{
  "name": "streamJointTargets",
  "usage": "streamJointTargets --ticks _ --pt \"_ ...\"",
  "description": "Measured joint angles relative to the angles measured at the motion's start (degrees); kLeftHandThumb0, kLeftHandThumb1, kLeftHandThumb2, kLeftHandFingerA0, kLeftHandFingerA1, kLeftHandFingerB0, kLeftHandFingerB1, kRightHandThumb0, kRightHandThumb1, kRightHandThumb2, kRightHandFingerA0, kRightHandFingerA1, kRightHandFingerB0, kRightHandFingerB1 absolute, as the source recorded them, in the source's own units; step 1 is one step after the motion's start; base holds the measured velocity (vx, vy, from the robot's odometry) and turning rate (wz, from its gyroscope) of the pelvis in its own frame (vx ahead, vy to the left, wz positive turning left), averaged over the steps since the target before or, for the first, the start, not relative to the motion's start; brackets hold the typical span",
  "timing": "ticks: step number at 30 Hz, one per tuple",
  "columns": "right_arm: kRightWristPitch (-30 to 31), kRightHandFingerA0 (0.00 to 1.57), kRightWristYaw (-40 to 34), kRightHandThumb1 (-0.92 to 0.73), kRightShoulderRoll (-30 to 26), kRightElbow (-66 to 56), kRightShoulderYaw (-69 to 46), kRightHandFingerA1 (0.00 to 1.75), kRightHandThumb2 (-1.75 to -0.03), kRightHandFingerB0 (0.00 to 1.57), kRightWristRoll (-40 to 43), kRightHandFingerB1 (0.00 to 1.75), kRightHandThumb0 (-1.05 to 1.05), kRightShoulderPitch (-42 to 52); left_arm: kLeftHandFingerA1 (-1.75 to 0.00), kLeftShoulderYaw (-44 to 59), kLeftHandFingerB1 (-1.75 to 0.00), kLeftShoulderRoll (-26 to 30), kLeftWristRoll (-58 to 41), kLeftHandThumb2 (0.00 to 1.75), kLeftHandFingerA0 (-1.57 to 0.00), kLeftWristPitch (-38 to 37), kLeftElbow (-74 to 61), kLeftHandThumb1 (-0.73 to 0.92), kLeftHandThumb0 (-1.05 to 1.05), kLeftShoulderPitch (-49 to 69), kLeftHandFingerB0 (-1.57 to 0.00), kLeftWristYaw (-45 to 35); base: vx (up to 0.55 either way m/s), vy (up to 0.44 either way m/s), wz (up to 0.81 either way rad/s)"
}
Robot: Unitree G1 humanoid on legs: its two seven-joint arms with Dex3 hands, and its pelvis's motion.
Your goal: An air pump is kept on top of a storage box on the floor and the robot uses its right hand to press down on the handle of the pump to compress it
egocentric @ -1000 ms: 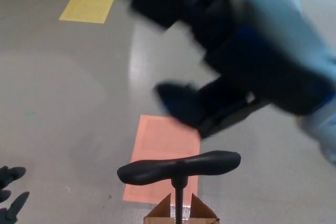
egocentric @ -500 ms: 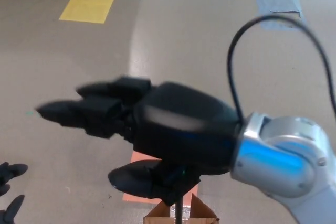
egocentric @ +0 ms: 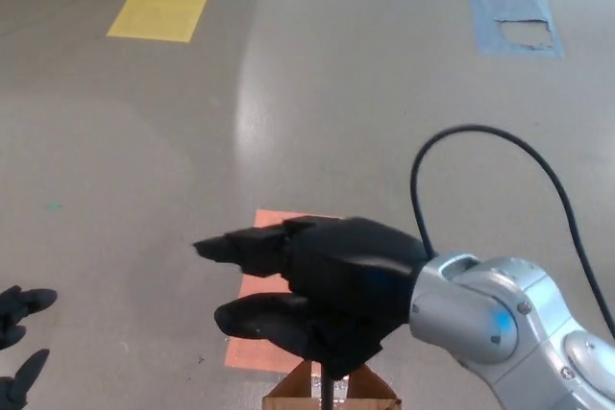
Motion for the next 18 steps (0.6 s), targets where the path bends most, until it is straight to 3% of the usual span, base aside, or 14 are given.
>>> streamJointTargets --ticks 8,18 --pt "-3.6 0.00 -3.3 -0.91 0.8 5.2 -0.4 0.14 -1.23 0.00 -2.1 0.14 -0.92 8.6 -0.47 0.0 -0.46 0.1 0.4 1.15 0.00 -0.2 1.2 0.62 -0.33 -1.5 0.00 0.3 0.00 0.000 0.00" --pt "-8.7 0.00 -8.6 -0.91 7.2 21.6 1.8 0.12 -1.22 0.00 -3.3 0.13 -0.91 12.7 -0.47 0.0 -0.47 0.0 0.5 1.15 0.00 -0.5 1.7 0.63 -0.32 -2.1 0.00 0.3 0.00 0.000 0.00"
